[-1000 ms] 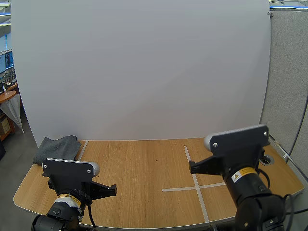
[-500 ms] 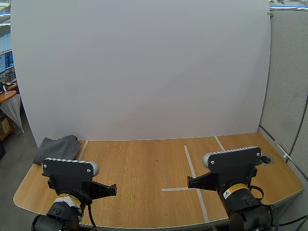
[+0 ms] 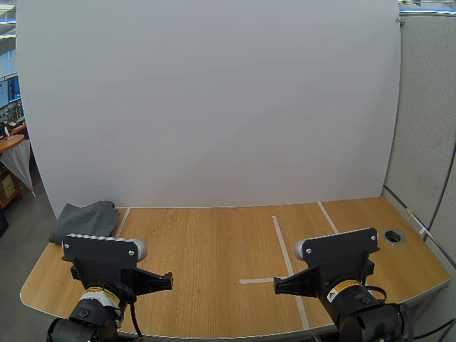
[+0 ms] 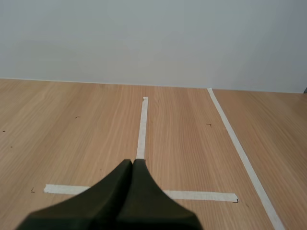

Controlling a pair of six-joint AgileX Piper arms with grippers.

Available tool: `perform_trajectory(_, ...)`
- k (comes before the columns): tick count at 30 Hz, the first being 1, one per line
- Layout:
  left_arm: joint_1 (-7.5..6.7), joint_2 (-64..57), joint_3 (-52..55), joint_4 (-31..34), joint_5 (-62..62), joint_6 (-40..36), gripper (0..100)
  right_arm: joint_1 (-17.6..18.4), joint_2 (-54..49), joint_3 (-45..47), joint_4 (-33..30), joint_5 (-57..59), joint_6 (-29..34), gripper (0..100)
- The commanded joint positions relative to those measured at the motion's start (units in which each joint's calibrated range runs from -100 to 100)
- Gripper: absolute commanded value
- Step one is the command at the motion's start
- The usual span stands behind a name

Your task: Fold the towel

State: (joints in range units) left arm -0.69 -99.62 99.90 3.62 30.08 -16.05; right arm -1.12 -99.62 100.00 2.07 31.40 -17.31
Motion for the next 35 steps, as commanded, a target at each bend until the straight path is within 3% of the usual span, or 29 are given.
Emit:
perform_trajectory(1,-0.03,-0.38,0.10,0.40,-1.39,-0.23,0,0.04,-0.38,0.00,-0.26,0.32,0.26,0)
perform_trajectory(35,-0.03,-0.38,0.10,0.40,-1.39,-0.23,0,0.04,-0.38,0.00,-0.26,-0.04,0.26,0)
